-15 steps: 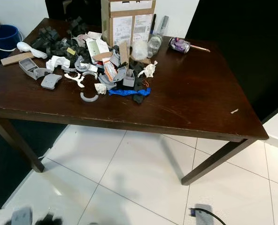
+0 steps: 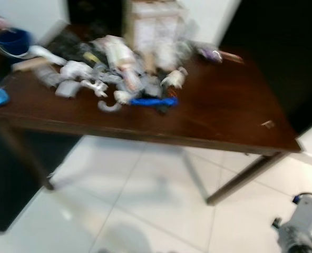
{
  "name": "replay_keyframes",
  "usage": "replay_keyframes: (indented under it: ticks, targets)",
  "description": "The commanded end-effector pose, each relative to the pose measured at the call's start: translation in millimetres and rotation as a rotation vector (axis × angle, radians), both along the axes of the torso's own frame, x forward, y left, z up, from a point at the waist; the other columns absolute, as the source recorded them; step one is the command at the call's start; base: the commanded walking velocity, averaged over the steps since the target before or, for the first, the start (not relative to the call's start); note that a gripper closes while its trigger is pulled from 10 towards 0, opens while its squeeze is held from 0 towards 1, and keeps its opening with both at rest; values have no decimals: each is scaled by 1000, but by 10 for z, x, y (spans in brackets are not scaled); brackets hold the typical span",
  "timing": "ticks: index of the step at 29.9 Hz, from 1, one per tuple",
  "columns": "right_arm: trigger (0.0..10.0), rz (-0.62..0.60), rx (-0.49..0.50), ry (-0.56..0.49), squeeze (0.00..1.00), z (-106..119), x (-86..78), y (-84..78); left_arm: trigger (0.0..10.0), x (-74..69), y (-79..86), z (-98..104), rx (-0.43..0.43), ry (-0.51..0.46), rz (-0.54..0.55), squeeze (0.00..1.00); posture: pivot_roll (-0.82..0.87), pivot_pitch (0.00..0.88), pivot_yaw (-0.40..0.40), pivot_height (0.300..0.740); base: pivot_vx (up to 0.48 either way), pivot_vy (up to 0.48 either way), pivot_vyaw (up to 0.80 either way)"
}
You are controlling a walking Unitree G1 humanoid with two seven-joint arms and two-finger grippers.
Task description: Picking trash to rubbish bin
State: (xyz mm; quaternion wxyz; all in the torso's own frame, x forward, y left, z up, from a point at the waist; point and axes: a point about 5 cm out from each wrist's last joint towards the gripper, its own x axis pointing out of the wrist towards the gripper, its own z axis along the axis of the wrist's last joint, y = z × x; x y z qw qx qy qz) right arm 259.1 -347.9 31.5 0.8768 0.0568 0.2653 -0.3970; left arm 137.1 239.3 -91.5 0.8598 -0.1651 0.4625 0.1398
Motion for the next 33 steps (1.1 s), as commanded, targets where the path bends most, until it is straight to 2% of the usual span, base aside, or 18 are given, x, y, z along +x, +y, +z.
replay_keyframes:
  ticks: [1, 2, 3, 4, 5, 6, 8, 10, 11, 13, 15, 19, 23, 33]
  targets:
    - [10000, 23, -28, 80, 0, 6, -16, -34, 10000, -200, -93, -92, -52, 60, 15, 0, 191, 62, -89, 740, 0, 0, 0]
    - [10000, 84, -16, 162, 0, -74, -41, 28, 10000, -156, -67, -71, -47, 44, 5, 0, 179, 110, -87, 740, 0, 0, 0]
    - [10000, 129, -4, 211, 0, -132, -66, 69, 10000, -128, -55, -59, -42, 35, -6, 0, 181, 112, -90, 740, 0, 0, 0]
    - [10000, 223, -8, 285, 0, -242, -119, 154, 10000, -124, -48, -56, -30, 42, -32, 0, 189, 98, -99, 740, 0, 0, 0]
    - [10000, 223, -8, 285, 0, -242, -119, 154, 10000, -124, -48, -56, -30, 42, -32, 0, 189, 98, -99, 740, 0, 0, 0]
    - [10000, 312, 4, 362, 0, -390, -216, 257, 10000, -129, -38, -55, -20, 46, -51, 0, 199, 89, -101, 740, 0, 0, 0]
    - [10000, 398, 23, 472, 0, -631, -458, 380, 10000, -158, -23, -59, -25, 41, -29, 0, 203, 93, -95, 740, 0, 0, 0]
    - [10000, 351, 61, 537, 0, -821, -737, 438, 10000, -251, -48, -95, -19, 74, -39, 0, 213, 95, -100, 740, 0, 0, 0]
    - [10000, 351, 61, 537, 0, -821, -737, 438, 10000, -251, -48, -95, -19, 74, -39, 0, 213, 95, -100, 740, 0, 0, 0]
    - [10000, 279, 109, 548, 0, -931, -912, 491, 10000, -348, -101, -134, -21, 109, -62, 0, 212, 93, -98, 740, 0, 0, 0]
    - [10000, 261, 105, 563, 0, -971, -996, 497, 10000, -386, -152, -154, -42, 109, -48, 0, 197, 104, -88, 740, 0, 0, 0]
    - [10000, 310, 101, 575, 0, -994, -1014, 528, 10000, -395, -197, -164, -52, 112, -66, 0, 197, 103, -87, 740, 0, 0, 0]
    - [10000, 468, 116, 602, 0, -1061, -1017, 683, 10000, -345, -220, -156, -50, 96, -69, 0, 195, 103, -98, 740, 0, 0, 0]
    - [10000, 496, 135, 579, 0, -1098, -987, 823, 10000, -241, -167, -119, -25, 74, -81, 0, 191, 107, -96, 740, 0, 0, 0]
